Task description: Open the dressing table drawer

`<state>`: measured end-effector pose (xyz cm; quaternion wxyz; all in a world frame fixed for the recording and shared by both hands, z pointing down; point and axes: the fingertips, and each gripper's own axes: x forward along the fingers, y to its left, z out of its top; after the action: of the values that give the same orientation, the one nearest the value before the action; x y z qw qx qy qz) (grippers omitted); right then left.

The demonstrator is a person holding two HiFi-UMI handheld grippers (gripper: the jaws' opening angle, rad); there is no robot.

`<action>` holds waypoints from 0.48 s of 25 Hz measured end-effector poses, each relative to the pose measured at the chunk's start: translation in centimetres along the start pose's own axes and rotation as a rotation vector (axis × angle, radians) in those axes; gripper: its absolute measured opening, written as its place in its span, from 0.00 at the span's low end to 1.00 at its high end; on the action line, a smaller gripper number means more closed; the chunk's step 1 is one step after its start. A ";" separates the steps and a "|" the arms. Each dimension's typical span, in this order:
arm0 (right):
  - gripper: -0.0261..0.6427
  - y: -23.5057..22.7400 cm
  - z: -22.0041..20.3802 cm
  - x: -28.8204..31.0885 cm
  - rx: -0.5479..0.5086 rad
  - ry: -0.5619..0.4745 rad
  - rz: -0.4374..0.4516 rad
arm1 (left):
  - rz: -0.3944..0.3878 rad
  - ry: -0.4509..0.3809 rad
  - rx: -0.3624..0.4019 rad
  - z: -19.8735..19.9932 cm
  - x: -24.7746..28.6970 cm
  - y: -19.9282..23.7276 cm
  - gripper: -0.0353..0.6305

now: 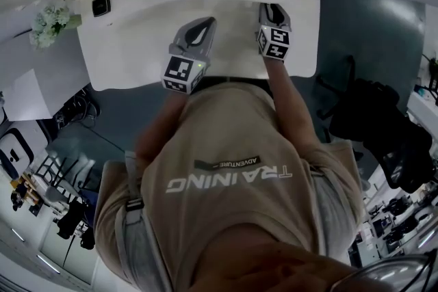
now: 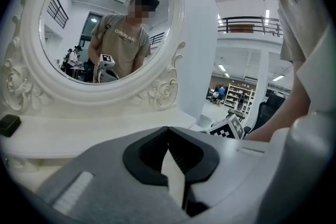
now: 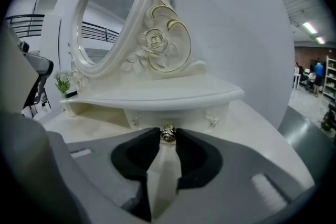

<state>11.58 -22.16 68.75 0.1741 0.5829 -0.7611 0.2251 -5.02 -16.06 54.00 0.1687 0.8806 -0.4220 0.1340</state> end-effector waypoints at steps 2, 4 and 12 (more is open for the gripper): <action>0.19 0.1 -0.1 -0.2 -0.013 0.005 -0.003 | 0.015 -0.007 -0.004 -0.1 -0.7 0.3 0.06; 0.19 0.3 -0.4 -0.6 -0.017 0.009 -0.006 | 0.022 -0.002 -0.010 -0.7 -1.4 0.3 0.06; 0.19 0.9 -2.0 -2.4 -0.017 0.037 0.000 | 0.009 -0.027 -0.056 -1.1 -2.6 -0.5 0.06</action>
<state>11.36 -18.93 68.99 0.1930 0.5771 -0.7598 0.2292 -6.26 -13.49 53.94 0.1871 0.8752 -0.4320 0.1112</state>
